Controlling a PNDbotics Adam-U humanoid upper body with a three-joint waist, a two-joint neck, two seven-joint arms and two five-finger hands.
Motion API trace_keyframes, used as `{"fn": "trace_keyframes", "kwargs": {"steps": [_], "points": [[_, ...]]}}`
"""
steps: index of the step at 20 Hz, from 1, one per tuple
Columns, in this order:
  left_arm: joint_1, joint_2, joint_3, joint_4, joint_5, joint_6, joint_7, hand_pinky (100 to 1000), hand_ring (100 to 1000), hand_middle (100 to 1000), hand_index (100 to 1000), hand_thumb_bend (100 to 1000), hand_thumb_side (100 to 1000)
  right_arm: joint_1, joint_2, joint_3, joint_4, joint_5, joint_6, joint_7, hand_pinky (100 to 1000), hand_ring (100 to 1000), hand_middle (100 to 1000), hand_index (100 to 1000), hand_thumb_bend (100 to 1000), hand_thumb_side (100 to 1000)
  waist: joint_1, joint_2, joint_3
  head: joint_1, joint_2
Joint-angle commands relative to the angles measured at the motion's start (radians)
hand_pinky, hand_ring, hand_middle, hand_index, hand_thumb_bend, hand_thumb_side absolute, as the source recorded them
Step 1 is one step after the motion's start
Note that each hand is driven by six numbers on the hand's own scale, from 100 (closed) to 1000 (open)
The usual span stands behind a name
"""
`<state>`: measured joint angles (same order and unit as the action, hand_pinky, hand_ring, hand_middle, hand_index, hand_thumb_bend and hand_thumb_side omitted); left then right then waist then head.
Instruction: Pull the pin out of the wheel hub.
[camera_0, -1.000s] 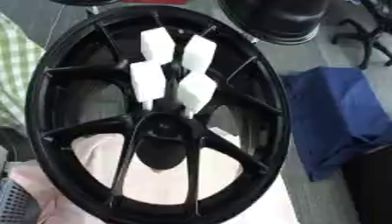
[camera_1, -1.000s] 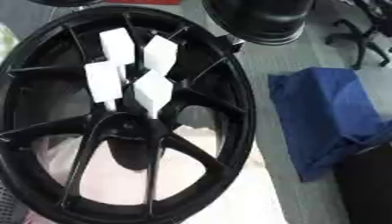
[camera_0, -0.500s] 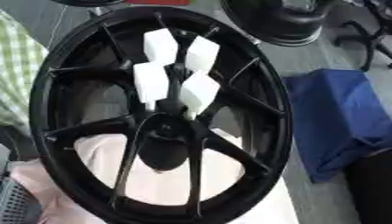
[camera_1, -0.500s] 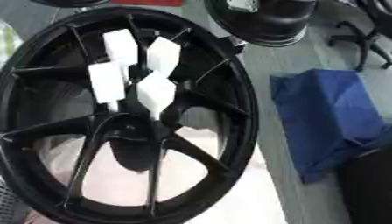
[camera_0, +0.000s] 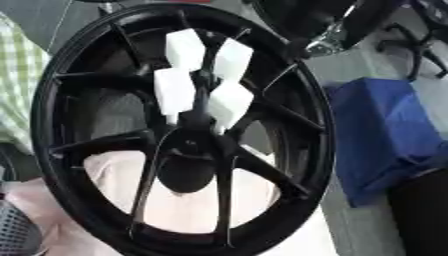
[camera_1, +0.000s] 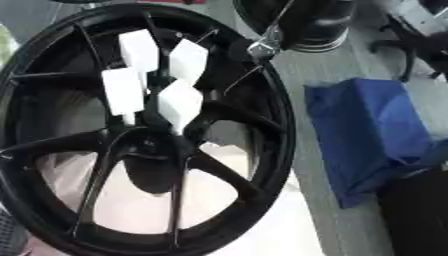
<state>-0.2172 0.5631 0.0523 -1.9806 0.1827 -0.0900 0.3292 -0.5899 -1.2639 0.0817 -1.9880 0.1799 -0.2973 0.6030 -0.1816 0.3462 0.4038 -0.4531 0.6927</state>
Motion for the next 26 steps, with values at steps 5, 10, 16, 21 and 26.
{"fn": "trace_keyframes", "kwargs": {"steps": [5,10,16,21,26], "points": [[-0.020,0.036,-0.001,-0.019,-0.004,-0.003,-0.008,729,586,545,766,334,768,-0.042,-0.019,0.018,-0.012,0.036,-0.029,-0.006,860,829,776,846,372,170,0.000,-0.005,0.011,-0.020,-0.016],[-0.027,0.038,-0.004,-0.019,-0.006,-0.003,-0.011,730,585,545,766,332,770,-0.064,-0.008,0.037,-0.012,0.044,-0.030,0.009,860,830,777,844,375,165,-0.005,0.003,0.019,-0.034,-0.020],[-0.028,0.038,-0.002,-0.019,-0.009,-0.004,-0.010,730,584,545,766,330,772,-0.060,-0.010,0.046,-0.012,0.073,-0.037,0.023,860,832,776,842,389,163,-0.010,0.013,0.028,-0.038,-0.020],[-0.032,0.037,-0.003,-0.019,-0.010,-0.004,-0.010,731,583,544,766,329,773,-0.059,-0.009,0.051,-0.012,0.080,-0.048,0.026,860,832,776,840,387,161,-0.013,0.019,0.031,-0.040,-0.025],[-0.033,0.036,-0.003,-0.019,-0.011,-0.005,-0.010,731,582,544,767,328,775,-0.065,-0.003,0.063,-0.012,0.092,-0.046,0.032,859,831,776,839,389,157,-0.015,0.023,0.039,-0.045,-0.033]]}}
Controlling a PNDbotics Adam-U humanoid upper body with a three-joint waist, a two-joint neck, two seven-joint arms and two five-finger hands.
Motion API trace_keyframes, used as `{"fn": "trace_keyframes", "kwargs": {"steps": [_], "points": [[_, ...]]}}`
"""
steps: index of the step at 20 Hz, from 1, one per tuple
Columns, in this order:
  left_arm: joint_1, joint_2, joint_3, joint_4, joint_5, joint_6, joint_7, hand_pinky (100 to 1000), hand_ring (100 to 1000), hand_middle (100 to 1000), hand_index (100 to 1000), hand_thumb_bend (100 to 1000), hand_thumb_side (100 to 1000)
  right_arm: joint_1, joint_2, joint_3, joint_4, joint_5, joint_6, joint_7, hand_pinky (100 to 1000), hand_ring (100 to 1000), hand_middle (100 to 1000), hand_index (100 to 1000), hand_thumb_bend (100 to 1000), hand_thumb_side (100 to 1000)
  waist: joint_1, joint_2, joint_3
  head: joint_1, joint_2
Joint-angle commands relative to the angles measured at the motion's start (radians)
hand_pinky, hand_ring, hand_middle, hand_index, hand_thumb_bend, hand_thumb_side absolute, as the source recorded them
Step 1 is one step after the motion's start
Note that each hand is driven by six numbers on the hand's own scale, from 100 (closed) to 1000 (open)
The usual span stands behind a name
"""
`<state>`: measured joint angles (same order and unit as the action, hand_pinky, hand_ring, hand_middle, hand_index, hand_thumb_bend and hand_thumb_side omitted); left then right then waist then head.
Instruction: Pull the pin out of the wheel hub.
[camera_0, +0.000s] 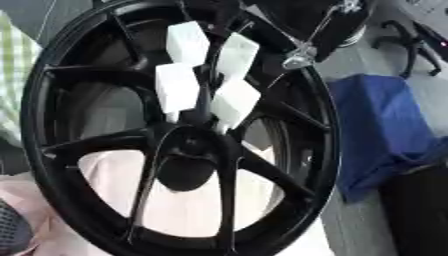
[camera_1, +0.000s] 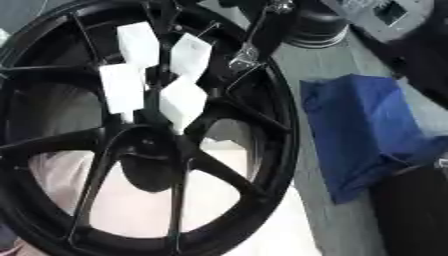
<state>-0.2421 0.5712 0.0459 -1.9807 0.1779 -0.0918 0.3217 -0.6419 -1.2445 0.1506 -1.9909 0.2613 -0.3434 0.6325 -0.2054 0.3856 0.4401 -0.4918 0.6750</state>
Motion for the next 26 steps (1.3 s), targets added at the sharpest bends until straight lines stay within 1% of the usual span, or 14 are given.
{"fn": "trace_keyframes", "kwargs": {"steps": [1,9,15,21,26], "points": [[-0.008,0.027,0.003,-0.019,-0.007,-0.003,-0.002,731,582,544,766,328,775,-0.014,-0.020,-0.004,-0.009,0.013,0.001,0.003,860,831,776,839,387,156,0.008,-0.015,0.004,-0.007,-0.017],[-0.009,0.025,0.003,-0.019,-0.008,-0.003,-0.002,732,581,544,767,324,778,-0.009,-0.016,0.009,-0.004,0.033,0.008,0.016,859,831,773,833,390,145,0.003,-0.008,0.012,-0.016,-0.027],[-0.009,0.023,0.002,-0.019,-0.010,-0.003,-0.002,733,580,543,766,322,780,-0.009,-0.010,0.019,0.014,0.048,0.000,0.023,858,829,765,819,377,106,0.001,-0.003,0.018,-0.022,-0.028],[-0.008,0.022,0.002,-0.019,-0.011,-0.003,-0.001,733,579,541,766,320,782,-0.014,-0.004,0.025,0.033,0.061,-0.008,0.027,856,829,762,813,372,100,-0.002,0.000,0.022,-0.024,-0.032],[-0.008,0.022,0.003,-0.019,-0.011,-0.003,0.001,733,579,539,766,320,782,-0.014,0.000,0.027,0.048,0.066,-0.011,0.024,856,820,746,798,340,100,-0.003,0.000,0.023,-0.027,-0.033]]}}
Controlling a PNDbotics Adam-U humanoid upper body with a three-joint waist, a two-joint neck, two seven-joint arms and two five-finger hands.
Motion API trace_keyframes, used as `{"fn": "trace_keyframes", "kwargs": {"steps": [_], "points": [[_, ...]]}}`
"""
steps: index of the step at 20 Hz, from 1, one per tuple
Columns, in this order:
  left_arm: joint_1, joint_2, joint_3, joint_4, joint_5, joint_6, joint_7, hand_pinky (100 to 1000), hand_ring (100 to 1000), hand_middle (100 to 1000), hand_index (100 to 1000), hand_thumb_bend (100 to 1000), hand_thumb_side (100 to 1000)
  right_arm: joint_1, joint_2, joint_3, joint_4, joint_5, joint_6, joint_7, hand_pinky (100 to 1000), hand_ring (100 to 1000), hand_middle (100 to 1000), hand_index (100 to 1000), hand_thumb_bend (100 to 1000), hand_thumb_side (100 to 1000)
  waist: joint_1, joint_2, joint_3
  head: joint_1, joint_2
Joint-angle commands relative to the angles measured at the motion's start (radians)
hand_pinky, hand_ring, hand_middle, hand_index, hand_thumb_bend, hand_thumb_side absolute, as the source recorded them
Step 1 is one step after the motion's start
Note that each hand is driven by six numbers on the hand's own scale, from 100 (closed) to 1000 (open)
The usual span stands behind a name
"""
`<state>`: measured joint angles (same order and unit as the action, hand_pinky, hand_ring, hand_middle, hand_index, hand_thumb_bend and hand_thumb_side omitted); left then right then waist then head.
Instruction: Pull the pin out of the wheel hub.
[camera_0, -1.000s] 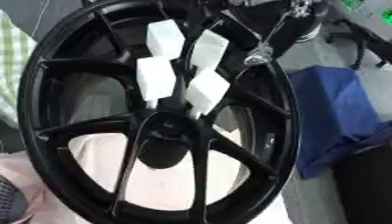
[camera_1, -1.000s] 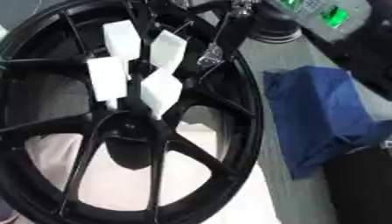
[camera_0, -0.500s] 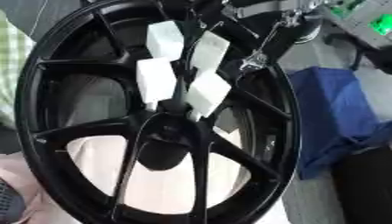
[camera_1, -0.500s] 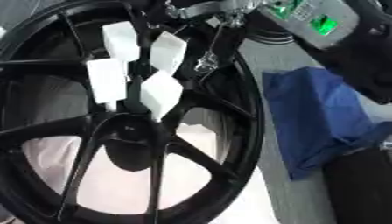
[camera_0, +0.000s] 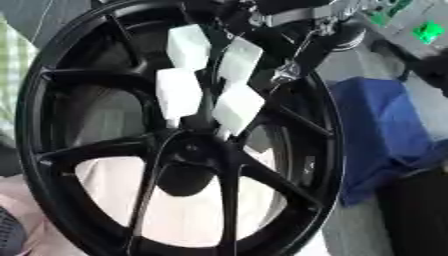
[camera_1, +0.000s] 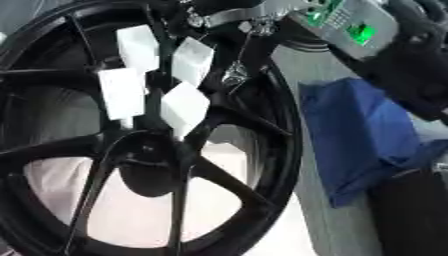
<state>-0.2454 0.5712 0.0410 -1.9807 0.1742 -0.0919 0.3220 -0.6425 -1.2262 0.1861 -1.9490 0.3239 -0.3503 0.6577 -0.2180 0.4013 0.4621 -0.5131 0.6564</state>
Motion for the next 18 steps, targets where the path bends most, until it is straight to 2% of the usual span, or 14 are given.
{"fn": "trace_keyframes", "kwargs": {"steps": [1,11,16,18], "points": [[-0.004,0.022,0.008,-0.019,-0.007,-0.002,0.002,733,578,538,765,319,782,-0.015,-0.017,-0.008,0.006,0.000,-0.005,-0.001,856,815,734,784,331,100,0.009,-0.016,0.001,-0.005,-0.014],[-0.004,0.021,0.008,-0.019,-0.007,-0.004,0.003,734,577,537,764,318,782,-0.021,-0.011,-0.002,0.016,-0.008,-0.005,0.006,847,779,645,720,282,100,0.009,-0.015,0.003,-0.012,-0.013],[-0.003,0.021,0.009,-0.019,-0.008,-0.003,0.003,735,577,537,764,318,782,-0.022,-0.007,0.001,0.028,-0.028,0.003,-0.025,833,707,486,571,169,100,0.010,-0.016,0.003,-0.014,-0.011],[-0.003,0.021,0.010,-0.019,-0.008,-0.004,0.003,735,577,537,764,318,781,-0.022,-0.006,0.002,0.036,-0.044,0.011,-0.042,823,666,431,518,164,100,0.010,-0.016,0.004,-0.015,-0.011]]}}
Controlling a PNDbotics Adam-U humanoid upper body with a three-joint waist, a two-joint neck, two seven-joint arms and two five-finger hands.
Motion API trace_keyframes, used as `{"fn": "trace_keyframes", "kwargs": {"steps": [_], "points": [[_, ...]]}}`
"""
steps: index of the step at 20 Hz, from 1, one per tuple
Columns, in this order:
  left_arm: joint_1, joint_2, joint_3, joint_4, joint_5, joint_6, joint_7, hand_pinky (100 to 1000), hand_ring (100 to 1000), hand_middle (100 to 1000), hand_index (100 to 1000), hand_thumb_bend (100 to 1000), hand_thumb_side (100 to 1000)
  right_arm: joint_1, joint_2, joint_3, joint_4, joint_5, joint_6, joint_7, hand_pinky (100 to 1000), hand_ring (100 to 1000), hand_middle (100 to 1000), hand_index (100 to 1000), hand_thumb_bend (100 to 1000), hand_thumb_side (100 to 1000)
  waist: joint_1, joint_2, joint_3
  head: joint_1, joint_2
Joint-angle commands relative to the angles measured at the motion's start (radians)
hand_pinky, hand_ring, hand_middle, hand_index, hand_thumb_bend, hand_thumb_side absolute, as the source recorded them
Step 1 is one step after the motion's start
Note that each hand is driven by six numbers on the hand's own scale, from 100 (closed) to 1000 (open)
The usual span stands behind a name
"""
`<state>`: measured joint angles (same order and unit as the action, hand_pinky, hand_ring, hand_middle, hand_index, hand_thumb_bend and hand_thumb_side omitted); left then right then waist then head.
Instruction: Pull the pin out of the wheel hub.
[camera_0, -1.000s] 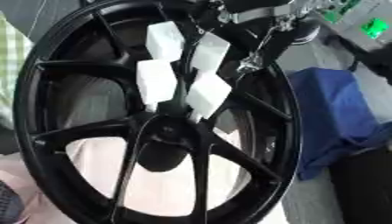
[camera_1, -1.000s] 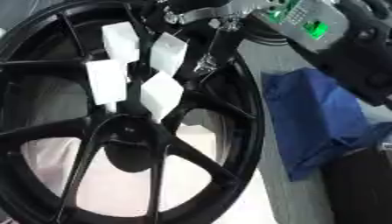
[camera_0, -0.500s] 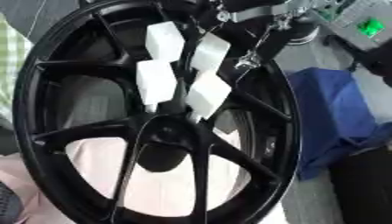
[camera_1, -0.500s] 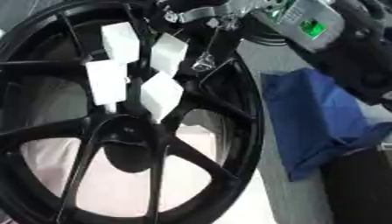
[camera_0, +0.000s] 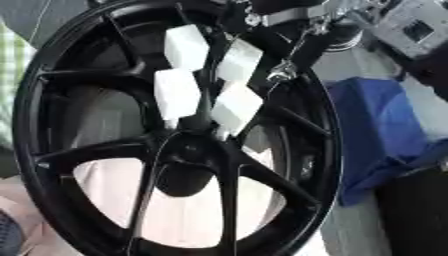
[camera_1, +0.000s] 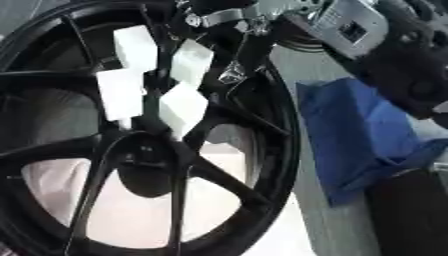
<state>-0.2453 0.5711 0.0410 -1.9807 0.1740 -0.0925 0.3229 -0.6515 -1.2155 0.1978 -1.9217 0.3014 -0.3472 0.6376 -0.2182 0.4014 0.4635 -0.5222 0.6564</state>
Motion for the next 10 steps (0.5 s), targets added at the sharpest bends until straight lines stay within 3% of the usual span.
{"fn": "trace_keyframes", "kwargs": {"steps": [1,10], "points": [[-0.003,0.021,0.010,-0.019,-0.008,-0.004,0.003,736,577,537,764,318,781,-0.015,-0.016,-0.010,0.012,-0.028,0.013,-0.031,820,656,422,509,164,100,0.010,-0.017,0.002,-0.006,-0.011],[-0.002,0.024,0.014,-0.019,-0.008,-0.006,0.007,737,577,537,765,319,780,-0.032,-0.010,-0.015,0.042,-0.068,0.040,-0.070,806,617,389,457,240,100,0.006,-0.019,0.003,-0.008,-0.006]]}}
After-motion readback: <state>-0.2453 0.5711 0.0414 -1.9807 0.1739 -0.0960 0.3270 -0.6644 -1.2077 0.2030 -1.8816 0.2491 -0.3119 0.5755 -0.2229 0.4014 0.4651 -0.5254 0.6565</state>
